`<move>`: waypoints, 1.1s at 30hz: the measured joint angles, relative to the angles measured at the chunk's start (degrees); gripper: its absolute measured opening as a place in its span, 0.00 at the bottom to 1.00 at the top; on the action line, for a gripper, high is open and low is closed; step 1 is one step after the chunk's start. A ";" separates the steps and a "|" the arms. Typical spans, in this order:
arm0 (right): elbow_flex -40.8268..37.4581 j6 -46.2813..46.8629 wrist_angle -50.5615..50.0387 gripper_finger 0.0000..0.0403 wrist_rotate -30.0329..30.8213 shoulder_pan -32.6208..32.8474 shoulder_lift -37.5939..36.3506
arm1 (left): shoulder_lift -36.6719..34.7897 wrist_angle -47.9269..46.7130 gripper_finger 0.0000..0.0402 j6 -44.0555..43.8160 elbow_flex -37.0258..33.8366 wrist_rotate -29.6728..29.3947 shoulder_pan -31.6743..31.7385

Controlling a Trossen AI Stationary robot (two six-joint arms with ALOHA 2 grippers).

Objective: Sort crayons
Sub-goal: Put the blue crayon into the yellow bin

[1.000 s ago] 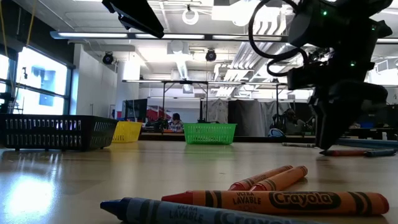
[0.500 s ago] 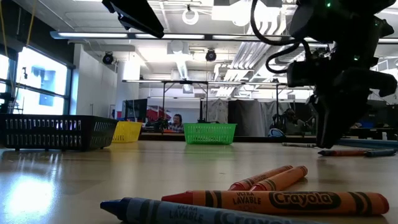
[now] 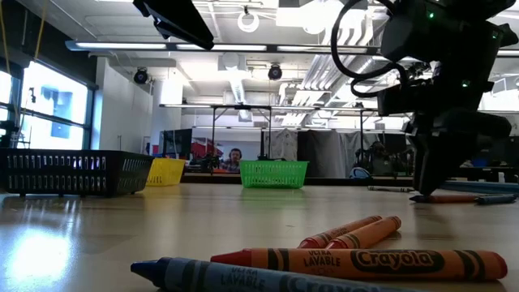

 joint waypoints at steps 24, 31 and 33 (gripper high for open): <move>-2.01 3.00 0.11 0.31 -2.43 0.02 0.13 | 0.00 -0.07 0.21 -0.01 0.00 0.02 -0.01; -6.29 6.04 4.70 0.31 -2.01 0.07 -0.32 | 0.00 -0.09 0.21 -0.02 0.00 0.00 -0.02; -6.33 5.78 4.76 0.31 -1.96 0.09 -0.31 | 0.00 -0.09 0.21 -0.01 0.00 0.01 0.00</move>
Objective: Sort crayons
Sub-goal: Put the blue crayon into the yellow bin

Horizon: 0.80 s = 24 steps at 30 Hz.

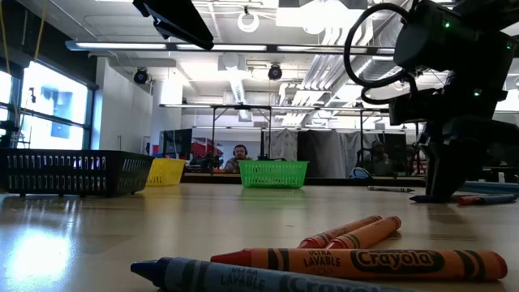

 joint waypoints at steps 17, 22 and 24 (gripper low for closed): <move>-0.12 -4.62 2.69 0.03 -6.63 -5.44 0.04 | 0.00 0.04 0.21 0.01 0.00 -0.01 -0.01; 0.16 -6.85 4.08 0.02 -9.61 -8.29 0.05 | 0.00 0.04 0.21 0.01 0.00 0.01 -0.01; 1.21 -8.43 4.25 0.01 -10.06 -9.02 0.30 | 0.00 0.04 0.21 0.01 0.00 -0.01 0.00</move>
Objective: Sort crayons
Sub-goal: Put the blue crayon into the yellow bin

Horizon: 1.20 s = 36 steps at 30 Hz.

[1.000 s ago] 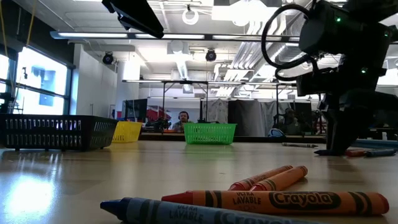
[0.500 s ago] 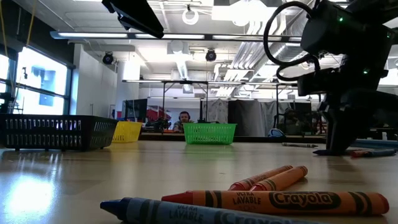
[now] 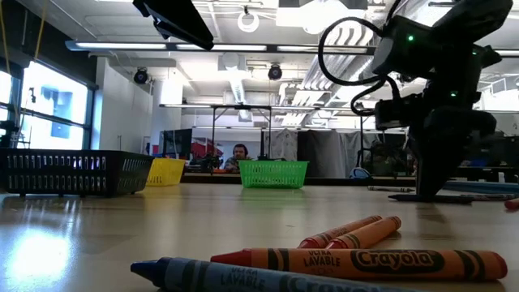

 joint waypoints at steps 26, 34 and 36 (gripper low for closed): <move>8.07 -28.43 41.60 0.01 5.33 -9.79 0.14 | -0.02 0.40 0.21 -1.85 -7.32 -20.36 1.20; 8.07 -29.00 52.64 0.01 1.53 -11.09 0.07 | -0.02 51.58 0.21 19.33 -23.04 -12.13 5.44; 8.07 -29.06 55.24 0.01 1.42 -10.92 0.07 | 0.00 62.33 0.21 22.38 -26.43 -4.50 6.49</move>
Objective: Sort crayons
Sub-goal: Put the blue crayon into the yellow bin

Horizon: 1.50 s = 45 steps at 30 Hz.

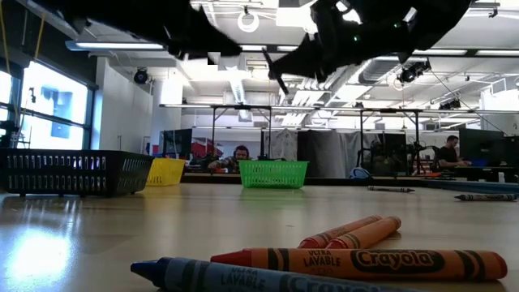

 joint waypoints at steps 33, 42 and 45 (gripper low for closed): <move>0.07 0.51 15.38 0.01 -4.13 6.12 -0.04 | 9.29 11.47 0.37 0.00 6.07 17.41 6.17; 0.07 0.61 15.25 0.01 -4.31 6.12 -0.02 | 12.00 11.36 0.37 1.59 9.59 17.40 6.22; 0.07 0.61 15.11 0.01 -4.31 6.12 0.00 | 11.98 11.48 0.37 1.59 9.67 17.34 6.28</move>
